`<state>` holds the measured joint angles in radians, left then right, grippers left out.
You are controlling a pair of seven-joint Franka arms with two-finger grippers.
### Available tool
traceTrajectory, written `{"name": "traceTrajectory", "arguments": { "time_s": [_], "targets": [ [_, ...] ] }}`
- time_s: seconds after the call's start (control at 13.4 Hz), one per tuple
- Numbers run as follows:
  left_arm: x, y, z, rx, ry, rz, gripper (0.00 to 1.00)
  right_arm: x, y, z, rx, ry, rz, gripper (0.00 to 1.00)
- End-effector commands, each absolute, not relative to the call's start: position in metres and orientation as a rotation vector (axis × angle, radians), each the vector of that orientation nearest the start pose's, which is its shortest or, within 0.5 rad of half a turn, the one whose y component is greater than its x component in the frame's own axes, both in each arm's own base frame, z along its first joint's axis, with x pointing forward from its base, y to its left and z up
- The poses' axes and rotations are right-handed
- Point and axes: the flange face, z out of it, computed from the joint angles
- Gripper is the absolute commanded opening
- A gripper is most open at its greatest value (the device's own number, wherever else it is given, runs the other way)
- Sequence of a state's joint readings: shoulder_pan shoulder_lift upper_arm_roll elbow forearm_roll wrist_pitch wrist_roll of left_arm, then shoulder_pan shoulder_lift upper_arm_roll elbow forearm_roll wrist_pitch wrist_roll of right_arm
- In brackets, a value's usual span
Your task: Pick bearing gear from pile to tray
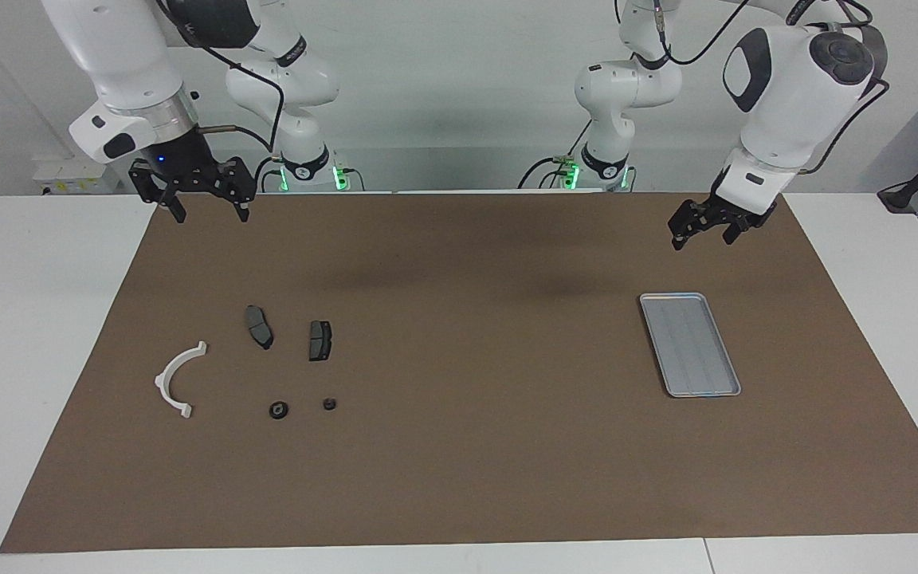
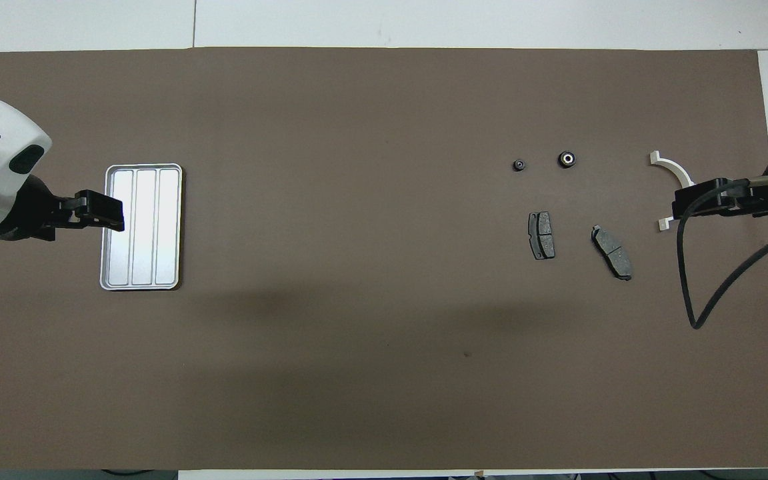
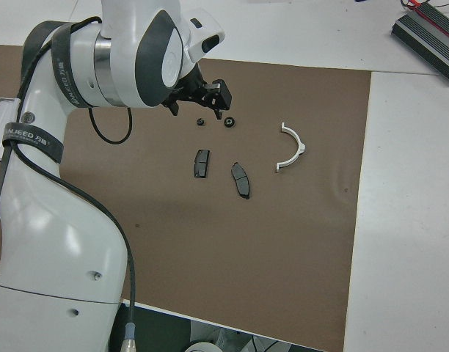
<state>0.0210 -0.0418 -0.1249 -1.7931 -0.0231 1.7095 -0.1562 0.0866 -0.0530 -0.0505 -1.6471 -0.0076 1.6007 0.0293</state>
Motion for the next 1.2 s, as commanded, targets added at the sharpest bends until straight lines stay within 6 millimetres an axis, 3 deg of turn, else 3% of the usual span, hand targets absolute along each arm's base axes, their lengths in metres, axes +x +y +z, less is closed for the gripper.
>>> {"name": "traceTrajectory", "arguments": {
  "time_s": [0.0, 0.22, 0.37, 0.52, 0.82, 0.97, 1.12],
  "targets": [
    [0.538, -0.059, 0.561, -3.161, -0.088, 0.066, 1.0, 0.54, 0.027, 0.605, -3.137, -0.07, -0.048, 1.0],
    [0.538, -0.059, 0.561, -3.161, -0.088, 0.066, 1.0, 0.561, 0.049, 0.556, -3.146, -0.012, -0.025, 1.0],
    [0.538, -0.059, 0.561, -3.161, -0.088, 0.066, 1.0, 0.58, 0.078, 0.515, -3.165, 0.007, 0.026, 1.0],
    [0.538, -0.059, 0.561, -3.161, -0.088, 0.066, 1.0, 0.601, 0.083, 0.472, -3.173, 0.045, 0.065, 1.0],
    [0.538, -0.059, 0.561, -3.161, -0.088, 0.066, 1.0, 0.648, 0.105, 0.404, -3.184, 0.114, 0.07, 1.0],
    [0.539, -0.059, 0.56, -3.161, -0.088, 0.069, 1.0, 0.658, 0.117, 0.362, -3.187, 0.166, 0.078, 1.0],
    [0.538, -0.059, 0.561, -3.161, -0.088, 0.066, 1.0, 0.687, 0.135, 0.339, -3.186, 0.226, 0.068, 1.0]
  ]
}}
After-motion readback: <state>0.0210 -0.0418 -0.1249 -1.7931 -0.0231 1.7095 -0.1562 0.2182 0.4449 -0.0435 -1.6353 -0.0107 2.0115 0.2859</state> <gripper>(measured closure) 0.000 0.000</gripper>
